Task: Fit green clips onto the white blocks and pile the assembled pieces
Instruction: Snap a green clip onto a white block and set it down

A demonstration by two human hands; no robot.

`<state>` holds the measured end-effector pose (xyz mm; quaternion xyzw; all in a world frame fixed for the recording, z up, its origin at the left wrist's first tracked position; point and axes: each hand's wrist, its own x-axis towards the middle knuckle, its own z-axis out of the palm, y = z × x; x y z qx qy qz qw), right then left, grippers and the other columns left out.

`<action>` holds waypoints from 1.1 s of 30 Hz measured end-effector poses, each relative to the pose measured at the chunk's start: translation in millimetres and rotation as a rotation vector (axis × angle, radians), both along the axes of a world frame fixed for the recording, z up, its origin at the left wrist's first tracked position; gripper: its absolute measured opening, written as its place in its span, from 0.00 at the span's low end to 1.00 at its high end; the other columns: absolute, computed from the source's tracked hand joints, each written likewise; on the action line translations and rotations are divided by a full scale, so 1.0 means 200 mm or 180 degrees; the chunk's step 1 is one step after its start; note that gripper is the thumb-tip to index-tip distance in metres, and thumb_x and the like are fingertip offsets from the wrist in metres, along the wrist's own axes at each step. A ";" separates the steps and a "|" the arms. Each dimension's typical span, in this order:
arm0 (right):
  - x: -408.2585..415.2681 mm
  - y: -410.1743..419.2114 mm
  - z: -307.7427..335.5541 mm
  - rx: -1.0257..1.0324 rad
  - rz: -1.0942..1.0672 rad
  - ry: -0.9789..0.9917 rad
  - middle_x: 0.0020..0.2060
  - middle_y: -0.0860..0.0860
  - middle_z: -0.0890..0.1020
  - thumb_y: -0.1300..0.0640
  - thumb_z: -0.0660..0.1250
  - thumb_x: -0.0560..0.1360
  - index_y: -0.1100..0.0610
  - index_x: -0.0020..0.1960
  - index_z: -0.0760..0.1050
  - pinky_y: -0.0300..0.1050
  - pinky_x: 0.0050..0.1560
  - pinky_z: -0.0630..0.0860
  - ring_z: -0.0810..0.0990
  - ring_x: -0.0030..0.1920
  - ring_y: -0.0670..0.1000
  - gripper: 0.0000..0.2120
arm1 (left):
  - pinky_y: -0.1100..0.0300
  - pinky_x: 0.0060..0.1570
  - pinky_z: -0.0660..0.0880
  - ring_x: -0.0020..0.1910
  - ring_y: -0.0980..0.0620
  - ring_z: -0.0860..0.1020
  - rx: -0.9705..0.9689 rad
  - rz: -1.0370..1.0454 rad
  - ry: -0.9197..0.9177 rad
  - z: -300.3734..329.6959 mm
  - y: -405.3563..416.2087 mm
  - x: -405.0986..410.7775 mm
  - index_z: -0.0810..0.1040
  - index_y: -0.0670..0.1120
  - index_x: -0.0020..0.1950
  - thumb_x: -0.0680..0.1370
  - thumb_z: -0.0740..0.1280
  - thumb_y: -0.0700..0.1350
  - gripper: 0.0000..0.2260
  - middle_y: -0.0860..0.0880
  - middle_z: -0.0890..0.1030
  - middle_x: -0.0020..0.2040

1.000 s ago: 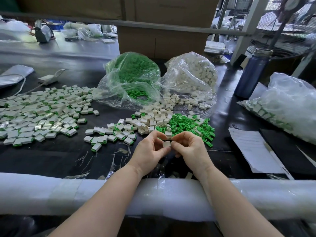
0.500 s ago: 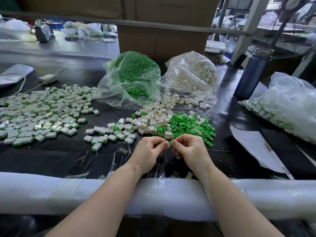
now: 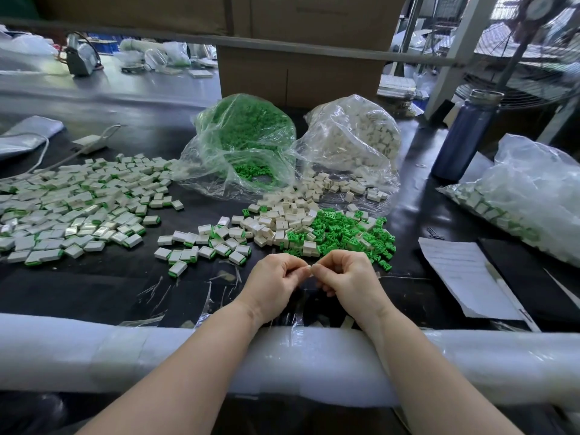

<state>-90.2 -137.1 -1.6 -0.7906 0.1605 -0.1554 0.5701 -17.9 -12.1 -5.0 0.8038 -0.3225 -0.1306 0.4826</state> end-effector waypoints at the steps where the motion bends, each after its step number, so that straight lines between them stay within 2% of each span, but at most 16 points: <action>1: 0.00 0.00 0.00 0.0186 -0.0018 -0.0090 0.24 0.49 0.77 0.64 0.69 0.73 0.58 0.34 0.77 0.35 0.28 0.72 0.73 0.25 0.44 0.09 | 0.56 0.50 0.76 0.44 0.50 0.79 -0.0119 0.0024 0.0115 0.01 0.00 0.00 0.82 0.42 0.49 0.77 0.66 0.42 0.07 0.47 0.83 0.43; 5: 0.00 0.00 0.01 0.0570 -0.0056 -0.0367 0.24 0.48 0.78 0.64 0.69 0.72 0.61 0.37 0.77 0.34 0.28 0.73 0.74 0.25 0.42 0.06 | 0.54 0.52 0.77 0.44 0.48 0.80 -0.0435 0.0170 0.0402 0.02 -0.01 -0.01 0.82 0.44 0.48 0.76 0.67 0.42 0.05 0.45 0.83 0.43; 9: 0.00 0.00 0.02 0.0605 -0.0029 -0.0442 0.24 0.48 0.79 0.65 0.71 0.70 0.61 0.36 0.77 0.34 0.27 0.73 0.74 0.25 0.42 0.06 | 0.45 0.53 0.76 0.44 0.39 0.79 -0.0524 0.0162 0.0525 0.03 -0.01 -0.02 0.81 0.48 0.45 0.75 0.68 0.41 0.03 0.37 0.82 0.43; 11: -0.01 0.00 0.02 0.0559 0.0036 -0.0456 0.24 0.48 0.78 0.66 0.71 0.70 0.60 0.35 0.76 0.34 0.26 0.72 0.74 0.24 0.42 0.07 | 0.44 0.52 0.76 0.46 0.36 0.79 -0.0491 0.0176 0.0507 0.03 -0.01 -0.02 0.81 0.47 0.45 0.74 0.69 0.41 0.02 0.36 0.81 0.43; 14: -0.01 0.01 0.02 0.0521 0.0105 -0.0475 0.23 0.47 0.78 0.67 0.71 0.70 0.61 0.35 0.76 0.33 0.26 0.71 0.74 0.24 0.41 0.07 | 0.44 0.51 0.76 0.40 0.40 0.78 -0.0452 0.0153 0.0515 0.02 -0.01 -0.01 0.81 0.46 0.43 0.72 0.69 0.43 0.03 0.40 0.80 0.39; 16: -0.01 0.01 0.03 0.0525 0.0157 -0.0458 0.23 0.47 0.78 0.67 0.71 0.70 0.61 0.35 0.77 0.33 0.26 0.71 0.74 0.24 0.41 0.07 | 0.47 0.48 0.76 0.37 0.48 0.75 -0.0446 0.0148 0.0538 0.03 0.00 -0.02 0.80 0.48 0.41 0.69 0.67 0.45 0.04 0.45 0.78 0.36; 18: -0.01 0.01 0.03 0.0565 0.0183 -0.0449 0.25 0.48 0.79 0.65 0.70 0.71 0.60 0.36 0.77 0.34 0.27 0.72 0.74 0.25 0.42 0.07 | 0.49 0.46 0.76 0.37 0.50 0.75 -0.0489 0.0145 0.0587 0.03 0.00 -0.02 0.79 0.49 0.40 0.66 0.65 0.47 0.06 0.46 0.78 0.36; 20: -0.01 0.00 0.02 0.0592 0.0138 -0.0453 0.28 0.49 0.79 0.63 0.68 0.73 0.59 0.38 0.77 0.35 0.28 0.72 0.75 0.29 0.43 0.06 | 0.52 0.48 0.76 0.40 0.51 0.76 -0.0560 0.0138 0.0603 0.04 -0.01 -0.02 0.79 0.48 0.41 0.68 0.66 0.47 0.06 0.44 0.80 0.40; 22: -0.01 0.00 0.02 0.0636 0.0124 -0.0398 0.33 0.50 0.80 0.60 0.67 0.75 0.58 0.42 0.77 0.36 0.30 0.73 0.76 0.32 0.44 0.04 | 0.57 0.50 0.75 0.44 0.50 0.77 -0.0643 0.0159 0.0560 0.04 -0.01 -0.01 0.79 0.48 0.42 0.73 0.69 0.41 0.02 0.41 0.79 0.49; 25: 0.00 0.00 0.01 0.0623 0.0335 -0.0189 0.37 0.50 0.81 0.55 0.63 0.77 0.55 0.45 0.78 0.34 0.32 0.73 0.80 0.37 0.46 0.07 | 0.62 0.55 0.75 0.50 0.46 0.77 -0.0722 0.0079 0.0483 0.04 -0.01 -0.01 0.79 0.49 0.43 0.74 0.67 0.36 0.07 0.42 0.73 0.55; 27: 0.01 0.01 0.02 0.0509 0.0516 -0.0072 0.35 0.48 0.82 0.53 0.61 0.78 0.53 0.44 0.79 0.33 0.33 0.73 0.81 0.38 0.45 0.09 | 0.66 0.53 0.74 0.49 0.49 0.77 -0.0733 -0.0021 0.0493 0.04 -0.01 -0.01 0.79 0.47 0.44 0.75 0.67 0.36 0.06 0.43 0.71 0.57; 29: 0.00 0.00 0.02 0.0460 0.0618 -0.0026 0.32 0.48 0.81 0.54 0.61 0.78 0.51 0.41 0.80 0.33 0.34 0.73 0.80 0.36 0.44 0.11 | 0.74 0.48 0.72 0.46 0.58 0.75 -0.0706 -0.0093 0.0481 0.04 -0.01 -0.01 0.78 0.45 0.45 0.75 0.67 0.36 0.05 0.45 0.69 0.56; 33: 0.00 0.00 0.02 0.0635 0.0611 -0.0067 0.31 0.51 0.80 0.57 0.64 0.76 0.55 0.42 0.81 0.33 0.33 0.72 0.77 0.32 0.44 0.09 | 0.75 0.46 0.71 0.46 0.61 0.73 -0.0683 -0.0218 0.0446 0.04 -0.01 -0.02 0.78 0.46 0.45 0.75 0.66 0.35 0.06 0.46 0.67 0.57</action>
